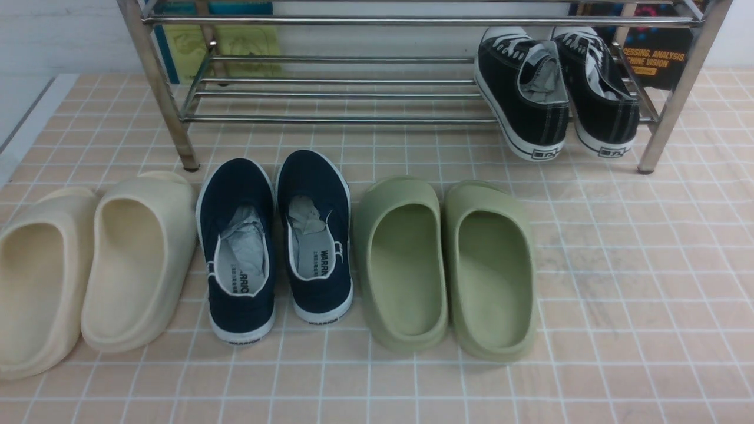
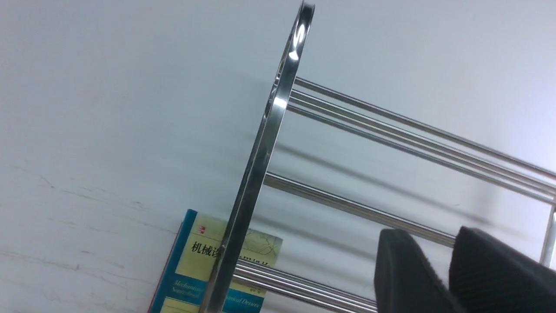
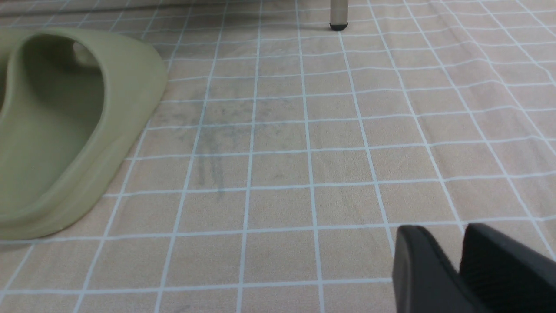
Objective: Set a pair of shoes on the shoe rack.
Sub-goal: Use the left arm to grab the shoe closest to it
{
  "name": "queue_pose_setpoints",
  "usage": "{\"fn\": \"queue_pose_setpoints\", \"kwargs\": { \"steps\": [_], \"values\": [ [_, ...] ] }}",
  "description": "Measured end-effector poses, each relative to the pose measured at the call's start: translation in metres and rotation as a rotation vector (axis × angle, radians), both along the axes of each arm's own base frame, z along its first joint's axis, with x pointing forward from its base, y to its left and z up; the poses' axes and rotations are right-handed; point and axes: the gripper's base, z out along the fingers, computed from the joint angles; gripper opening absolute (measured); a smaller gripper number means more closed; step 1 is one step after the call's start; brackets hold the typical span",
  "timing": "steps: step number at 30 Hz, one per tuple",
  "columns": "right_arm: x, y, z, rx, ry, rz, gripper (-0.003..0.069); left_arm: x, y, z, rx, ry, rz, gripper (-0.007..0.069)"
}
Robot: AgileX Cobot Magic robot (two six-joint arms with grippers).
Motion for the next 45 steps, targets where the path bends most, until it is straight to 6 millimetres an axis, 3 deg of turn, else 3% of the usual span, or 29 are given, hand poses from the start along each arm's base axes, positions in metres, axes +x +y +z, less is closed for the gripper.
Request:
{"fn": "queue_pose_setpoints", "kwargs": {
  "steps": [3,5,7,9,12,13,16,19,25,28,30,34,37,40,43,45],
  "values": [
    [0.0,0.0,0.0,0.0,0.0,0.0,0.0189,-0.006,0.0,0.042,0.058,0.113,0.024,0.0074],
    [0.0,0.0,0.0,0.0,0.0,0.0,0.0192,-0.003,-0.001,0.061,0.124,0.219,0.048,0.0031],
    [0.0,0.0,0.0,0.0,0.0,0.0,0.0195,0.003,-0.001,0.071,0.185,0.32,0.064,0.0012],
    [0.0,0.0,0.0,0.0,0.0,0.0,0.0198,0.027,-0.003,0.078,0.263,0.546,0.06,0.0012],
    [0.0,0.0,0.0,0.0,0.0,0.0,0.0202,0.052,-0.005,0.07,0.291,0.724,0.04,0.0012],
    [0.0,0.0,0.0,0.0,0.0,0.0,0.0205,0.075,-0.007,0.057,0.294,0.851,0.018,0.0012],
    [0.0,0.0,0.0,0.0,0.0,0.0,0.0207,0.099,-0.01,0.042,0.29,0.977,-0.008,0.0013],
    [0.0,0.0,0.0,0.0,0.0,0.0,0.0213,0.134,-0.015,0.024,0.331,1.158,-0.052,0.0085],
    [0.0,0.0,0.0,0.0,0.0,0.0,0.0218,0.189,-0.047,0.018,0.47,1.34,-0.185,0.0403],
    [0.0,0.0,0.0,0.0,0.0,0.0,0.0223,0.221,-0.07,0.009,0.564,1.404,-0.226,0.0491],
    [0.0,0.0,0.0,0.0,0.0,0.0,0.0226,0.238,-0.078,-0.002,0.583,1.46,-0.206,0.0495],
    [0.0,0.0,0.0,0.0,0.0,0.0,0.0226,0.266,-0.08,-0.026,0.56,1.557,-0.118,0.0449],
    [0.0,0.0,0.0,0.0,0.0,0.0,0.0227,0.281,-0.081,-0.047,0.538,1.617,-0.071,0.0358],
    [0.0,0.0,0.0,0.0,0.0,0.0,0.0232,0.288,-0.083,-0.061,0.498,1.646,-0.052,0.0202],
    [0.0,0.0,0.0,0.0,0.0,0.0,0.0236,0.289,-0.083,-0.064,0.474,1.655,-0.04,0.0062],
    [0.0,0.0,0.0,0.0,0.0,0.0,0.0237,0.288,-0.083,-0.059,0.461,1.646,-0.035,0.0055]
  ]
}}
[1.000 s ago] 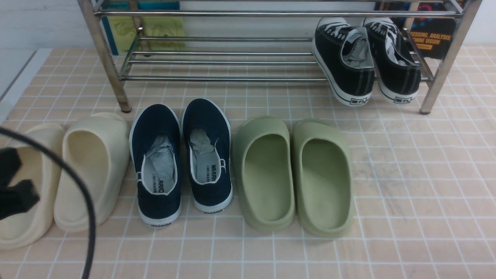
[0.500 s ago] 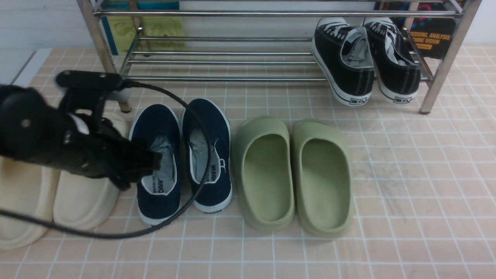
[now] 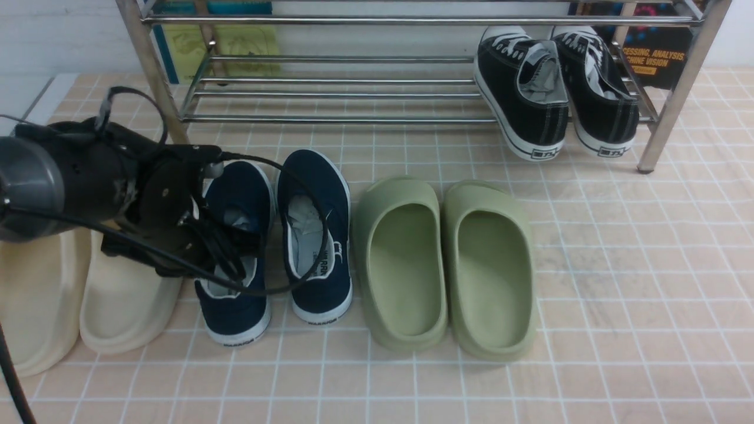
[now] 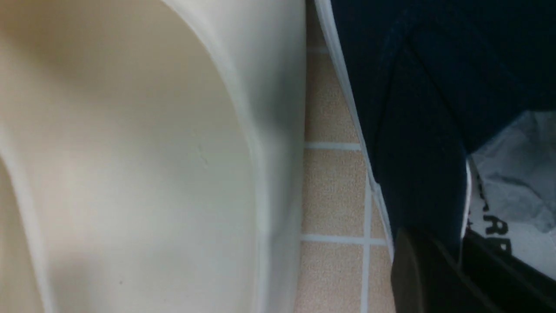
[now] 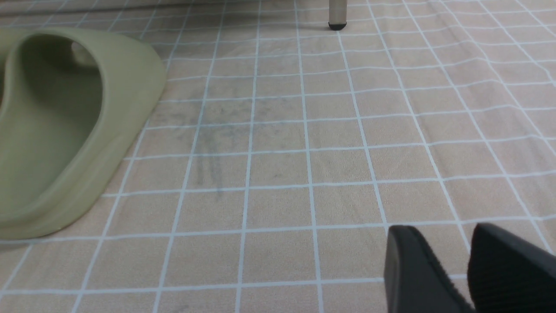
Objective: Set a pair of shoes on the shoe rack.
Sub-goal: Use the left arm to grab the shoe closest to it, then use the left arm to put a shoe into the shoe rack
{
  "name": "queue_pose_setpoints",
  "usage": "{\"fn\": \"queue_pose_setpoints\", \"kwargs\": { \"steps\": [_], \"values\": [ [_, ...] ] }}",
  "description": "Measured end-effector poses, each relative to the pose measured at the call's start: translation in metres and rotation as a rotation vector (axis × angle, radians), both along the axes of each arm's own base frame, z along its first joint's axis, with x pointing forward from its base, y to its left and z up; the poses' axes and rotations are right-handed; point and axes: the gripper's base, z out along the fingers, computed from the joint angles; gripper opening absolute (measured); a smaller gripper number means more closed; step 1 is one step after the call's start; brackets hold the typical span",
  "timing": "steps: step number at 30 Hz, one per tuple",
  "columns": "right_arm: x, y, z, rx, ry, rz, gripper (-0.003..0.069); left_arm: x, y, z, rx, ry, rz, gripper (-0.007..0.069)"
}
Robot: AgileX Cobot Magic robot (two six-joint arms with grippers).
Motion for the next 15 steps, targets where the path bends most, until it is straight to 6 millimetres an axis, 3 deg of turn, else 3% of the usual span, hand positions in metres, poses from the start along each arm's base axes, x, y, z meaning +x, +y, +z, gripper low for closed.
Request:
{"fn": "queue_pose_setpoints", "kwargs": {
  "steps": [3,7,8,9,15],
  "values": [
    [0.0,0.0,0.0,0.0,0.0,0.0,0.0237,-0.004,0.002,0.023,-0.009,-0.035,0.02,0.0055],
    [0.0,0.0,0.0,0.0,0.0,0.0,0.0238,-0.008,0.006,0.08,-0.021,-0.138,0.044,0.0055],
    [0.0,0.0,0.0,0.0,0.0,0.0,0.0238,-0.007,0.006,0.082,-0.022,-0.143,0.044,0.0055],
    [0.0,0.0,0.0,0.0,0.0,0.0,0.0238,-0.002,0.006,0.097,-0.03,-0.185,0.048,0.0055],
    [0.0,0.0,0.0,0.0,0.0,0.0,0.0239,0.036,-0.003,0.11,-0.004,-0.261,0.032,0.0055]
  ]
}}
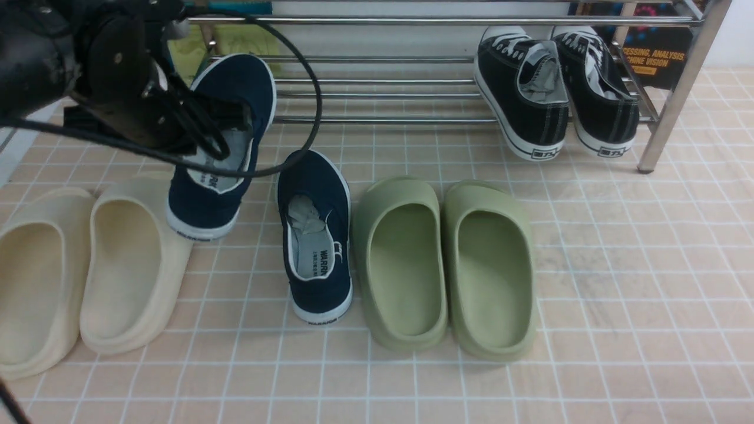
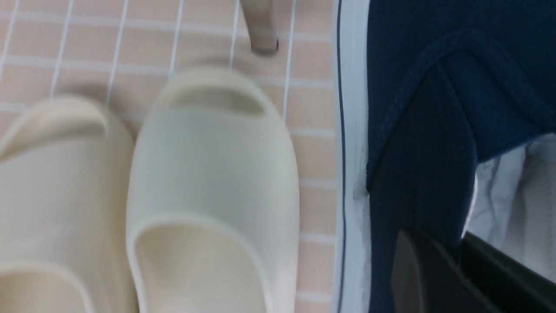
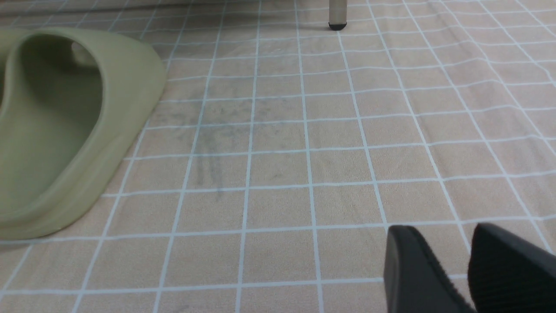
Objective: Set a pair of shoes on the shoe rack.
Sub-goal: Use the left arm to put a shoe into the shoe rack, then use the left arm to grab the shoe closest to it
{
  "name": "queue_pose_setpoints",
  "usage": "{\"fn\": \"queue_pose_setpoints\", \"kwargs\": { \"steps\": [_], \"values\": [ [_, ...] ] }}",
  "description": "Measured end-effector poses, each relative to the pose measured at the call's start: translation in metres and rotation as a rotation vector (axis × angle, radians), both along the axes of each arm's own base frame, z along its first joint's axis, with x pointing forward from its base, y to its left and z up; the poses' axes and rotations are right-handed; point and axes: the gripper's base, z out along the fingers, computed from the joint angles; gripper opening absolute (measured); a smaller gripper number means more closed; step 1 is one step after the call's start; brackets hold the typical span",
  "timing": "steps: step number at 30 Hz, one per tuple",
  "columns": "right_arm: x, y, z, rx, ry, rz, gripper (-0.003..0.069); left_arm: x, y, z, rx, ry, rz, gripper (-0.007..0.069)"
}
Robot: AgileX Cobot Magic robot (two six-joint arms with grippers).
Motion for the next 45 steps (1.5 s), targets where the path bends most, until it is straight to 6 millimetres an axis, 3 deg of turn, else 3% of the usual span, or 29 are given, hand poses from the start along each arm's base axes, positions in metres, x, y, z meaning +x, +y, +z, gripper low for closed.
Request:
{"fn": "queue_pose_setpoints", "kwargs": {
  "steps": [12,17,21,25,31,32,35,39,41,45],
  "values": [
    [0.0,0.0,0.0,0.0,0.0,0.0,0.0239,0.106,-0.028,-0.019,-0.018,-0.143,0.034,0.0055],
    [0.0,0.0,0.0,0.0,0.0,0.0,0.0239,0.134,-0.035,-0.029,-0.023,-0.181,0.055,0.0055],
    [0.0,0.0,0.0,0.0,0.0,0.0,0.0239,0.144,-0.037,-0.035,-0.036,-0.198,0.075,0.0056],
    [0.0,0.0,0.0,0.0,0.0,0.0,0.0239,0.147,-0.037,-0.037,-0.027,-0.208,0.07,0.0104],
    [0.0,0.0,0.0,0.0,0.0,0.0,0.0239,0.146,-0.037,-0.031,-0.025,-0.218,0.074,0.0316],
    [0.0,0.0,0.0,0.0,0.0,0.0,0.0239,0.143,-0.035,-0.024,-0.024,-0.22,0.081,0.0382],
    [0.0,0.0,0.0,0.0,0.0,0.0,0.0239,0.134,-0.03,-0.008,-0.009,-0.208,0.105,0.0452],
    [0.0,0.0,0.0,0.0,0.0,0.0,0.0239,0.115,-0.021,0.014,0.04,-0.128,0.13,0.047],
    [0.0,0.0,0.0,0.0,0.0,0.0,0.0239,0.093,-0.017,0.025,0.088,0.016,0.101,0.0456],
    [0.0,0.0,0.0,0.0,0.0,0.0,0.0239,0.065,-0.018,0.017,0.078,0.245,0.019,0.044]
  ]
}}
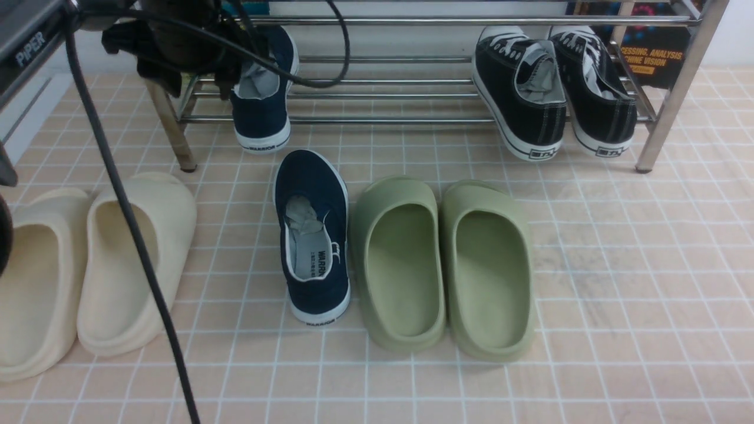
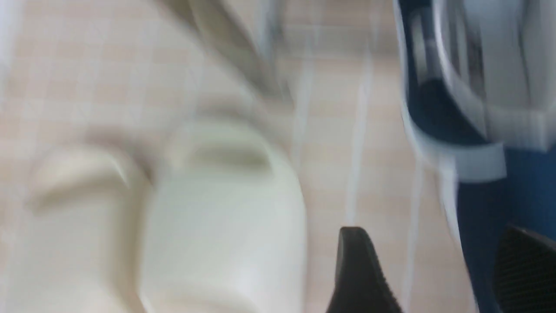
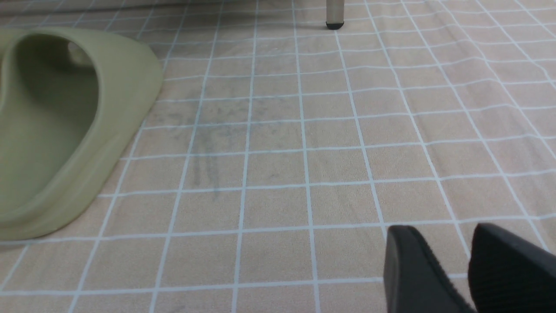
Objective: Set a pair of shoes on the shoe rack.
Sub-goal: Use the left arm to grab the shoe closest to it
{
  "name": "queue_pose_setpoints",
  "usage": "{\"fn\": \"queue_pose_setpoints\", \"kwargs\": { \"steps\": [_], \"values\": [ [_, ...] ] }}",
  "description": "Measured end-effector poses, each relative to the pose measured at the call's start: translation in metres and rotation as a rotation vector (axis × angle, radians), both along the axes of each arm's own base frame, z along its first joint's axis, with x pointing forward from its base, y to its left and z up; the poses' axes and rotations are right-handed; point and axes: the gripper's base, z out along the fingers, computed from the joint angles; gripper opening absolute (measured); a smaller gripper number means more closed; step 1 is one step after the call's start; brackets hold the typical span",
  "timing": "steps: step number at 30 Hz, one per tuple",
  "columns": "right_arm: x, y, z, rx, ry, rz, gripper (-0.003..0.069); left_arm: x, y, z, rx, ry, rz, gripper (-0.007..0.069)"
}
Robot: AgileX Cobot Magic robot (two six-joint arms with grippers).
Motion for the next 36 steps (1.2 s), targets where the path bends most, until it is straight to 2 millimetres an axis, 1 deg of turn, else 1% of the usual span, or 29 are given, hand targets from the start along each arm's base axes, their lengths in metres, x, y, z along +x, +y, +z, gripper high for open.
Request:
{"fn": "queue_pose_setpoints", "kwargs": {
  "steps": [1,2,5,6,7,9,11,13,15,17,19,21,22,23,24,26,28,30,32,34,36],
  "values": [
    [0.0,0.0,0.0,0.0,0.0,0.0,0.0239,-0.007,-0.001,-0.004,-0.015,0.041,-0.019,0.0439],
    [0.0,0.0,0.0,0.0,0.0,0.0,0.0239,-0.015,-0.002,-0.013,-0.038,0.094,-0.032,0.0438],
    [0.0,0.0,0.0,0.0,0.0,0.0,0.0239,-0.042,-0.003,-0.047,-0.104,0.196,-0.051,0.0438],
    [0.0,0.0,0.0,0.0,0.0,0.0,0.0239,-0.045,-0.003,-0.051,-0.115,0.2,-0.052,0.0438],
    [0.0,0.0,0.0,0.0,0.0,0.0,0.0239,-0.061,-0.002,-0.063,-0.164,0.192,-0.049,0.0438],
    [0.0,0.0,0.0,0.0,0.0,0.0,0.0239,-0.078,-0.001,-0.079,-0.235,0.166,-0.03,0.0438],
    [0.0,0.0,0.0,0.0,0.0,0.0,0.0239,-0.087,-0.002,-0.088,-0.288,0.139,-0.023,0.0438],
    [0.0,0.0,0.0,0.0,0.0,0.0,0.0239,-0.091,-0.004,-0.094,-0.337,0.12,-0.026,0.0438],
    [0.0,0.0,0.0,0.0,0.0,0.0,0.0239,-0.091,-0.006,-0.1,-0.362,0.107,-0.037,0.0438],
    [0.0,0.0,0.0,0.0,0.0,0.0,0.0239,-0.087,-0.009,-0.107,-0.375,0.095,-0.054,0.0435],
    [0.0,0.0,0.0,0.0,0.0,0.0,0.0239,-0.081,-0.011,-0.118,-0.366,0.092,-0.081,0.0413],
    [0.0,0.0,0.0,0.0,0.0,0.0,0.0239,-0.08,-0.012,-0.122,-0.363,0.095,-0.086,0.0397],
    [0.0,0.0,0.0,0.0,0.0,0.0,0.0239,-0.076,-0.015,-0.133,-0.354,0.105,-0.096,0.0335],
    [0.0,0.0,0.0,0.0,0.0,0.0,0.0239,-0.075,-0.016,-0.135,-0.353,0.104,-0.099,0.0309],
    [0.0,0.0,0.0,0.0,0.0,0.0,0.0239,-0.075,-0.018,-0.139,-0.353,0.11,-0.101,0.026],
    [0.0,0.0,0.0,0.0,0.0,0.0,0.0239,-0.076,-0.024,-0.142,-0.351,0.118,-0.114,0.0144],
    [0.0,0.0,0.0,0.0,0.0,0.0,0.0239,-0.078,-0.029,-0.141,-0.345,0.12,-0.135,0.0057],
    [0.0,0.0,0.0,0.0,0.0,0.0,0.0239,-0.082,-0.031,-0.137,-0.335,0.128,-0.15,0.0039],
    [0.0,0.0,0.0,0.0,0.0,0.0,0.0239,-0.087,-0.033,-0.13,-0.332,0.133,-0.167,0.0036],
    [0.0,0.0,0.0,0.0,0.0,0.0,0.0239,-0.096,-0.034,-0.112,-0.329,0.135,-0.193,0.0036],
    [0.0,0.0,0.0,0.0,0.0,0.0,0.0239,-0.097,-0.034,-0.096,-0.322,0.119,-0.212,0.0036]
  ]
}}
